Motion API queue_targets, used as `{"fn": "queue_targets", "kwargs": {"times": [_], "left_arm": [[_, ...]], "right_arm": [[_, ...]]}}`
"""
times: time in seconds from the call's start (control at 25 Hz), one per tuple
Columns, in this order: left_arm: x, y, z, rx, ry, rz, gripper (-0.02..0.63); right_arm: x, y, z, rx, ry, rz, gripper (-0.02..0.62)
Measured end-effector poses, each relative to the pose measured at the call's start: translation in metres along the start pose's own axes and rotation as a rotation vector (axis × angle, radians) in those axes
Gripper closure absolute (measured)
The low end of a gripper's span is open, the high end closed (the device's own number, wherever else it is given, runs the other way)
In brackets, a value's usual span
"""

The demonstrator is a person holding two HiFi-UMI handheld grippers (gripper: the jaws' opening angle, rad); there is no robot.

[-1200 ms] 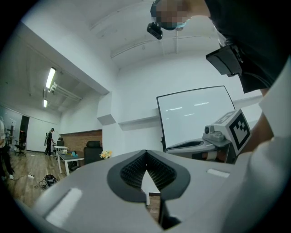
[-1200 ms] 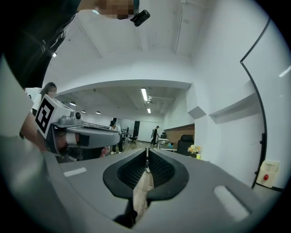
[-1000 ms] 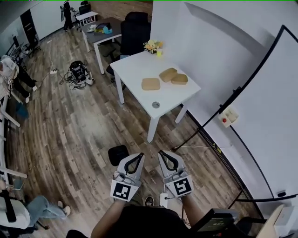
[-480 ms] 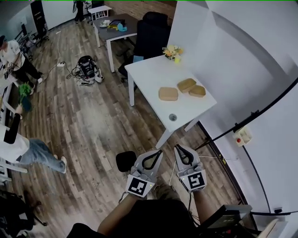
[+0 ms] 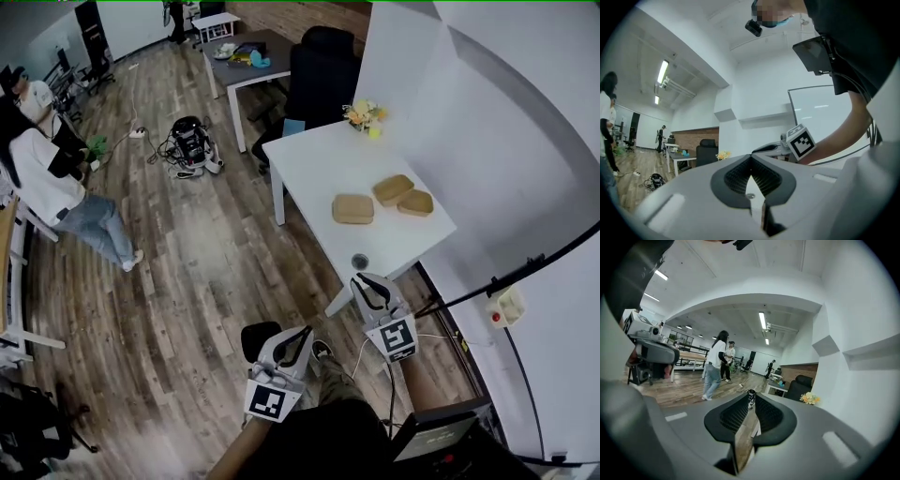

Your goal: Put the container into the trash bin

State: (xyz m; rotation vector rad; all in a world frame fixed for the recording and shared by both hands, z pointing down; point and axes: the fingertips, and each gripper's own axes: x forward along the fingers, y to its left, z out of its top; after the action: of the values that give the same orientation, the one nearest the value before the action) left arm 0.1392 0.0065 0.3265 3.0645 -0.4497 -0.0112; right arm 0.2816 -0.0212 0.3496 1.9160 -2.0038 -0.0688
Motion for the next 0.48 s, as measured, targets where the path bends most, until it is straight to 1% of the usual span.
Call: {"fn": "queue_targets", "kwargs": {"times": [0.2, 0.32, 0.48], "left_arm": [[0.034, 0.028, -0.002, 0.007, 0.059, 0.119, 0.607], [0.059, 0.040, -0.010, 0.026, 0.095, 0.165, 0.607], [0.091, 0.046, -0.018, 0.049, 0.128, 0.218, 0.607]], "right_arm": [[0.061, -0.067, -0.032, -0.036, 0.061, 0.069, 0.534], [0.102, -0.103, -0.064, -0.063, 0.102, 0.115, 0.532], [0.147, -0.141, -0.114, -0.125, 0.200, 0.200, 0.523]]}}
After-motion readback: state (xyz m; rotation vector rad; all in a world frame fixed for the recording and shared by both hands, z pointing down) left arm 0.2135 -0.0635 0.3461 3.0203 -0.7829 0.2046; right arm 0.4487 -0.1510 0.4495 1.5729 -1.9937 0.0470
